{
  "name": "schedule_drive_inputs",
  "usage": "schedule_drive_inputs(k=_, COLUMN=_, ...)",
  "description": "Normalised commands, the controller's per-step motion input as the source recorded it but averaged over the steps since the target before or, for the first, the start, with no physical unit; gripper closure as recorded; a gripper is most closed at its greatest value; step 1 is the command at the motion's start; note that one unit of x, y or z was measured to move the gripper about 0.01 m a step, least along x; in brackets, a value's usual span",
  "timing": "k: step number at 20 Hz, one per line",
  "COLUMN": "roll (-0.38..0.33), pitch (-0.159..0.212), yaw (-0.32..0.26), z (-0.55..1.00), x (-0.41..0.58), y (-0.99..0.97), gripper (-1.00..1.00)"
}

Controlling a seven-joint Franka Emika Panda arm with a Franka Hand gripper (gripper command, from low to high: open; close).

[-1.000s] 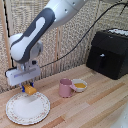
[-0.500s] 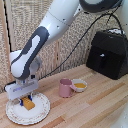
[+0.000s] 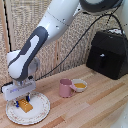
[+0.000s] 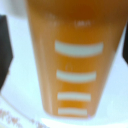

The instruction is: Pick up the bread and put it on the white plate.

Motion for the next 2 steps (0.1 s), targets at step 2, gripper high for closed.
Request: schedule_drive_inputs(k=2, roll=0.012, pitch=0.000, yaw=-0.009, z=0.74, x=0.137, y=-0.07, gripper=-1.00)
